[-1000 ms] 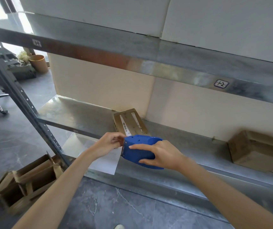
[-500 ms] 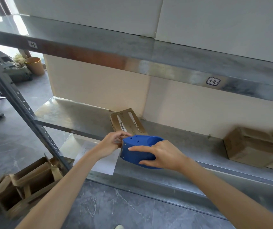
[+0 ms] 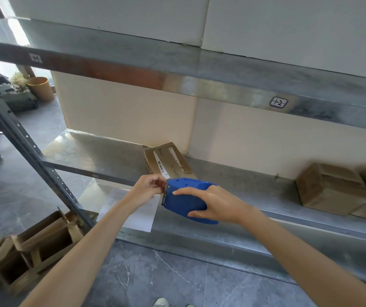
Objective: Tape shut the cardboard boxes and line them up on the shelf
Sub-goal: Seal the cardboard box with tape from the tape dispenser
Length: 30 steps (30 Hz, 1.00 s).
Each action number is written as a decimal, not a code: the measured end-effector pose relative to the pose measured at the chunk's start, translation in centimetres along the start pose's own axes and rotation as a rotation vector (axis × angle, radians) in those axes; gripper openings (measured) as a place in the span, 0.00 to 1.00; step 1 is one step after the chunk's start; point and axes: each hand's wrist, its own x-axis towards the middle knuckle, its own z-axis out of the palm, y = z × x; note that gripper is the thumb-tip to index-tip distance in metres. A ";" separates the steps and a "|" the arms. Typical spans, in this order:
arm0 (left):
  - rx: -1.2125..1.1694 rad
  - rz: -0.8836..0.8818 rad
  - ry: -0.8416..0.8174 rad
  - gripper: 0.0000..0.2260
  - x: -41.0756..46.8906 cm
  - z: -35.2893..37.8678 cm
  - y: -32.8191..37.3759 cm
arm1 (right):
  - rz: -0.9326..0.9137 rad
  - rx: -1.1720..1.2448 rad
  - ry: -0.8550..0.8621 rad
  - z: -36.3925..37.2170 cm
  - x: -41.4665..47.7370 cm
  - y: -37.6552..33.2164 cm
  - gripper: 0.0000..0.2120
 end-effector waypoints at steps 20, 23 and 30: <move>-0.090 -0.116 0.224 0.02 -2.9 -0.5 -4.5 | 0.212 -0.216 -0.076 -1.5 -5.1 7.6 0.26; -0.084 -0.078 0.296 0.03 -2.8 0.6 -4.9 | 0.226 -0.217 -0.070 -1.2 -5.0 8.2 0.26; -0.054 -0.031 0.403 0.05 -2.5 2.5 -5.2 | 0.252 -0.222 -0.070 -1.0 -4.8 9.4 0.26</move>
